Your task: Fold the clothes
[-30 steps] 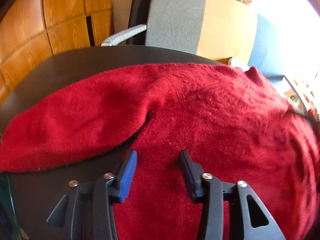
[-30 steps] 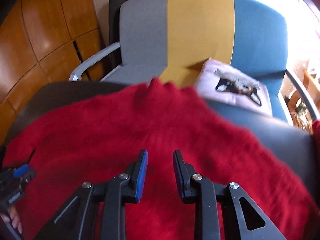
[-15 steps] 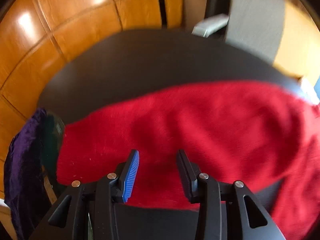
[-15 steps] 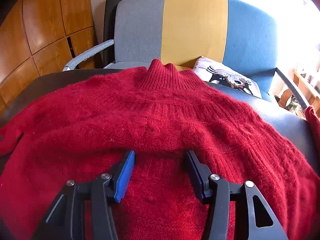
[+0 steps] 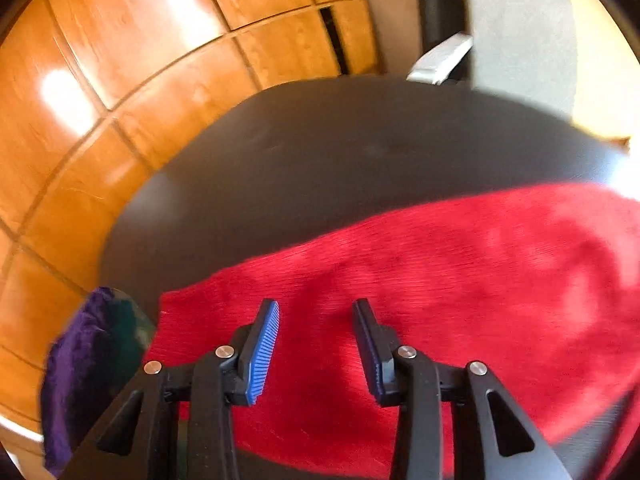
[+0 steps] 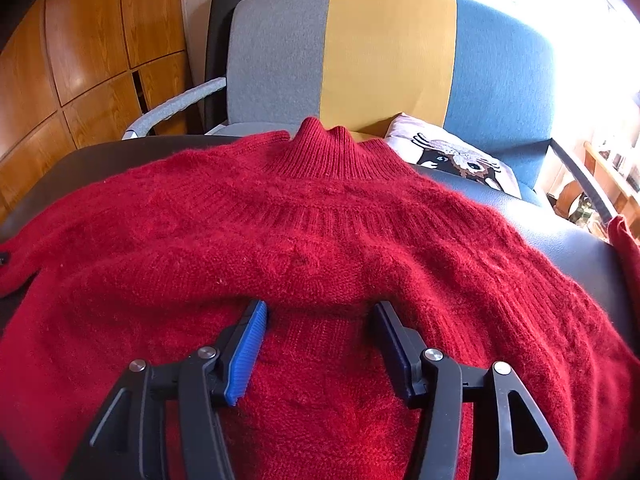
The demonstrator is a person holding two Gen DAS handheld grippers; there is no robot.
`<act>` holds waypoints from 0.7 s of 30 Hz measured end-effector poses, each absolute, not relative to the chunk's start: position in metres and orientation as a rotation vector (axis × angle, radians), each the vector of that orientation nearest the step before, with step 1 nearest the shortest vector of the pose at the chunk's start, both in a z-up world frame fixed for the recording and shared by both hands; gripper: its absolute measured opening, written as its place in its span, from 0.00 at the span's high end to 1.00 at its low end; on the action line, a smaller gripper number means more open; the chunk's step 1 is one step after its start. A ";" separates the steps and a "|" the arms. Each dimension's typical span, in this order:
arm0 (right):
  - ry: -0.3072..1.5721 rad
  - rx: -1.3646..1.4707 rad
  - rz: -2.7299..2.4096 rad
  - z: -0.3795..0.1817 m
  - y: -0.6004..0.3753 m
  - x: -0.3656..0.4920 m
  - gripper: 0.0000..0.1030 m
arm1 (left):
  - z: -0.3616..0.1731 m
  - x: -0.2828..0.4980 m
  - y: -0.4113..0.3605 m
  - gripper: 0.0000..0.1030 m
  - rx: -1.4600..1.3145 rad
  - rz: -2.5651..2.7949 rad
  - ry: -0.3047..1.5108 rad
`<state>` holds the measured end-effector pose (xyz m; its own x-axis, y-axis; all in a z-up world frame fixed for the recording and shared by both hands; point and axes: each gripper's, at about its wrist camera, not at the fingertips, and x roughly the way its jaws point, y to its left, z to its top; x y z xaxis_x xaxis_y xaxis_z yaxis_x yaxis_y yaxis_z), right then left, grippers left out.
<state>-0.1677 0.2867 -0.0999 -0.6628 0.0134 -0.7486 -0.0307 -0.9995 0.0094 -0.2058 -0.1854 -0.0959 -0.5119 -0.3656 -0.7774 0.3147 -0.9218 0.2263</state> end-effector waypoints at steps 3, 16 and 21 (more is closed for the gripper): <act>0.029 -1.283 2.841 -0.100 0.287 -0.168 0.44 | -0.060 -0.185 -0.165 0.62 1.209 -2.604 0.080; 0.154 -1.479 2.758 -0.072 0.279 -0.076 0.36 | -0.064 -0.119 0.035 0.60 1.537 -3.077 -0.016; 0.319 -1.426 2.744 -0.079 0.310 -0.033 0.35 | -0.103 -0.093 0.072 0.60 1.670 -3.004 -0.044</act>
<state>-0.0326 0.3099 -0.0786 -0.5788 -0.0648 -0.8129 -0.1234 -0.9784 0.1659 -0.0931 0.0718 -0.1031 -0.4945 0.2425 -0.8346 -0.2666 -0.9563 -0.1199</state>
